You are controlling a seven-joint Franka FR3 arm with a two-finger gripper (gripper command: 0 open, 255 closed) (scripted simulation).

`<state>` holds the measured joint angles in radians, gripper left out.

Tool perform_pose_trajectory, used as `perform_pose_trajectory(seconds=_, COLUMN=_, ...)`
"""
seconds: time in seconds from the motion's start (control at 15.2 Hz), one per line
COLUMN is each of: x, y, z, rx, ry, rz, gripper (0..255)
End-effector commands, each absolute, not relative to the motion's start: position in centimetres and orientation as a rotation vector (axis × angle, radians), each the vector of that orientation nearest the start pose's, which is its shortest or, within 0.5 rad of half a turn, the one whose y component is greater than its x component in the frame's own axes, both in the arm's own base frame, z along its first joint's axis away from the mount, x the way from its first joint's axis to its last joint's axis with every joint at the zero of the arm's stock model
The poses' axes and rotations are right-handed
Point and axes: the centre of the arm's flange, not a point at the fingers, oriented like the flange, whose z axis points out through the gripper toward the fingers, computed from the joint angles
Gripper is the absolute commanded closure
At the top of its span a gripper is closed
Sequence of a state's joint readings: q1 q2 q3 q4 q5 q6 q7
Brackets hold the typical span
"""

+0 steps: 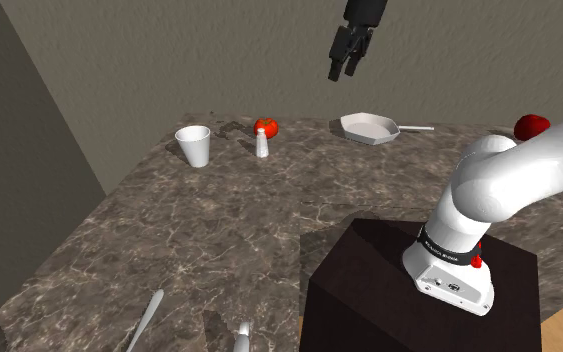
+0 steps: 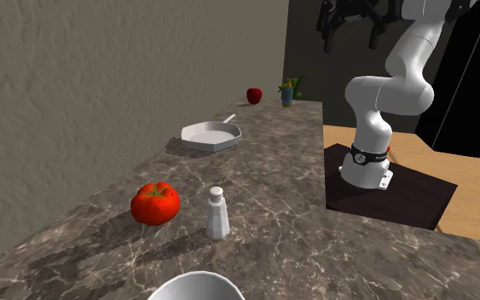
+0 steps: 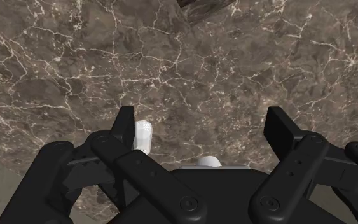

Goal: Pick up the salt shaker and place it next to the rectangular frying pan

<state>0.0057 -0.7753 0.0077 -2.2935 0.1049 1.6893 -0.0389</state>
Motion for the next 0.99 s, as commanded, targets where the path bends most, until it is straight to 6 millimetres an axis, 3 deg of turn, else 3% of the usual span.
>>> perform_pose_trajectory(seconds=0.0, x=32.2, y=1.5, z=62.9, rx=-3.032, ry=-0.071, rz=-0.262, gripper=0)
perform_pose_trajectory(seconds=0.92, x=45.4, y=-0.4, z=50.6, rx=-3.073, ry=-0.181, rz=-0.299, gripper=0)
